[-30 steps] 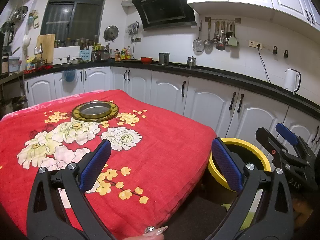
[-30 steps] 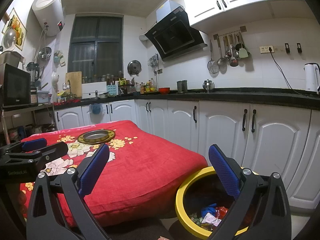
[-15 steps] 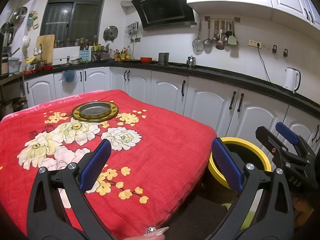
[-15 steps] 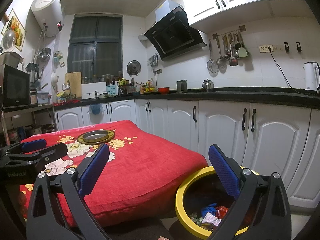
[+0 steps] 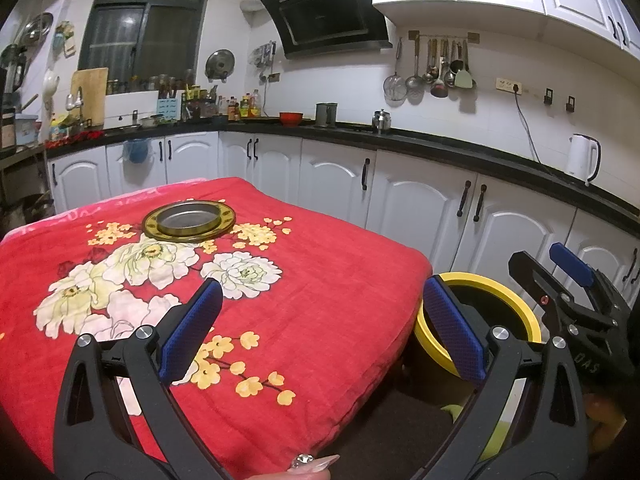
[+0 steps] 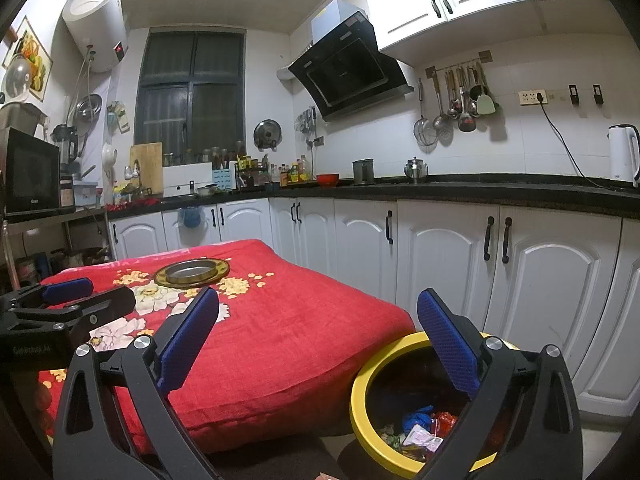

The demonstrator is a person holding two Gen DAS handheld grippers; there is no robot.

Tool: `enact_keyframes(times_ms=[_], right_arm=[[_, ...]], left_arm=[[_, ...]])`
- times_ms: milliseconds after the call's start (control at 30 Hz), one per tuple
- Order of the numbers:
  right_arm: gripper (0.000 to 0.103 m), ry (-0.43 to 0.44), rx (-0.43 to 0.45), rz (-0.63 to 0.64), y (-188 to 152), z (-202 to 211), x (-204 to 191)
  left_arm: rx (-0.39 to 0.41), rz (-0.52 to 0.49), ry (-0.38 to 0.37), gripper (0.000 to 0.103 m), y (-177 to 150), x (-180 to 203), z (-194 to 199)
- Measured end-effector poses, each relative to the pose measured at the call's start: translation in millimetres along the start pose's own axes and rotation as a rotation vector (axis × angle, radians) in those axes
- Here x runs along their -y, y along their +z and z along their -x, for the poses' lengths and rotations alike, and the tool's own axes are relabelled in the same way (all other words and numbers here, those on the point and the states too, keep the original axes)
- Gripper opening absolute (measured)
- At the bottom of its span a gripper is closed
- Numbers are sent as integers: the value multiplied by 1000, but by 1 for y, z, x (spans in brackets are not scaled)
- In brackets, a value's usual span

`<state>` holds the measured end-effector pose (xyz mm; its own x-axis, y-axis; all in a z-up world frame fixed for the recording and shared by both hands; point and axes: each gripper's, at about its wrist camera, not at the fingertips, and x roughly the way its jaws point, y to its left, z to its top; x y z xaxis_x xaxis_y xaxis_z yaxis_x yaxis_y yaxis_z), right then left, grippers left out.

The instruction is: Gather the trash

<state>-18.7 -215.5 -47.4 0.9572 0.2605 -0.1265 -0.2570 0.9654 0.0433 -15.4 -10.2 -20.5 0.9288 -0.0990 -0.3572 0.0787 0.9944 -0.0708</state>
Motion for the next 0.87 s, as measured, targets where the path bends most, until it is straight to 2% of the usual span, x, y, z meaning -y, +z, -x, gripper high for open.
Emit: enact_keyframes(times_ms=[633, 867], right_arm=[[97, -14, -39, -26, -2, -9, 9], [97, -8, -34, -20, 1, -8, 4]], left_arm=[[-8, -10, -14, 92, -2, -4, -3], [-50, 15, 30, 92, -2, -15, -10]])
